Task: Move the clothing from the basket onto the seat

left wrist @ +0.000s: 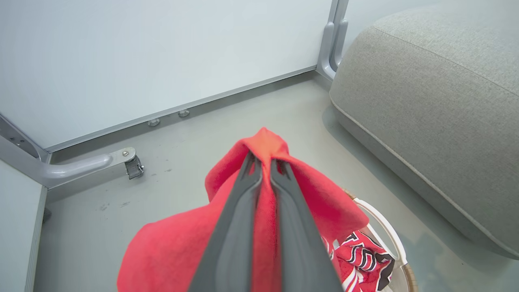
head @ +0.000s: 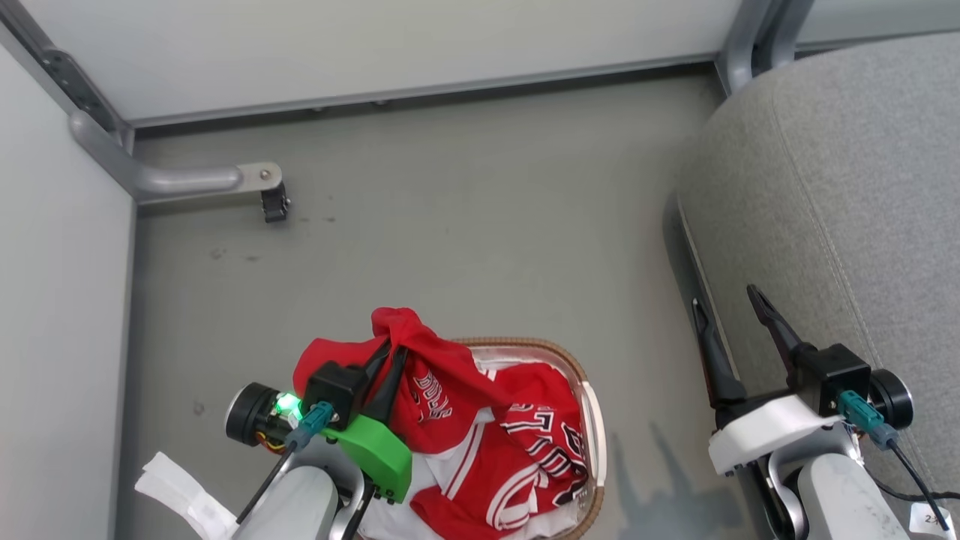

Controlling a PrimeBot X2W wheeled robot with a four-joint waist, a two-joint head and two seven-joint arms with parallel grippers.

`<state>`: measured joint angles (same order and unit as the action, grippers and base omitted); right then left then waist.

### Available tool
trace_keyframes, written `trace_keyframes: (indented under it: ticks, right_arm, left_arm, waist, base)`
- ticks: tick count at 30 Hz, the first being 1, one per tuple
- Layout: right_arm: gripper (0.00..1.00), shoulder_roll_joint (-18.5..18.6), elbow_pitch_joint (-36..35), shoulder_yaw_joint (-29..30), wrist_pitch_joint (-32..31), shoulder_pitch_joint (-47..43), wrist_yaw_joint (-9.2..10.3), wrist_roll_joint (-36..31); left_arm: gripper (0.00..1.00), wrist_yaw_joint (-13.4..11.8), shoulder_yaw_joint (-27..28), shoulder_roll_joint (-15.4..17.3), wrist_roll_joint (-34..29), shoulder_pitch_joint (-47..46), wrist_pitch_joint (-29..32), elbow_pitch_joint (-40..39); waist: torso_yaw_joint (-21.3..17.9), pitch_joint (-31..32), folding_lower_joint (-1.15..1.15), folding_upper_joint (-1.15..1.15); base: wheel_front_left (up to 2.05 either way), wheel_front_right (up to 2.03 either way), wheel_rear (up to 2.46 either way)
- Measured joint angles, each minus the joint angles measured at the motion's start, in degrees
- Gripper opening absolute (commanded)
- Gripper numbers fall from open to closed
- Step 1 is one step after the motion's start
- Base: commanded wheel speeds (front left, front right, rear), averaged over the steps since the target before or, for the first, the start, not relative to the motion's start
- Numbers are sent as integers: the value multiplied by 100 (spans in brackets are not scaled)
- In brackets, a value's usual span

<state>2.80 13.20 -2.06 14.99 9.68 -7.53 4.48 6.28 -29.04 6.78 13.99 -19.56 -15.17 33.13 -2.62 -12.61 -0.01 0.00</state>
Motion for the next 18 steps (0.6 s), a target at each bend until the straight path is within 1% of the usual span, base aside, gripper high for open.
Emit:
trace_keyframes:
  ticks: [8, 18]
  right_arm:
    - [100, 2, 79, -29, 0, -306, 0, 94]
    - [100, 2, 196, -203, 0, -584, 1, 234]
  left_arm:
    - [0, 60, 466, -174, -73, 199, 0, -700]
    - [0, 85, 715, -287, -123, 316, 0, -1247]
  waist:
    - [140, 534, 0, 0]
    - [148, 1048, 0, 0]
  base:
    - [0, 0, 0]
    - [0, 0, 0]
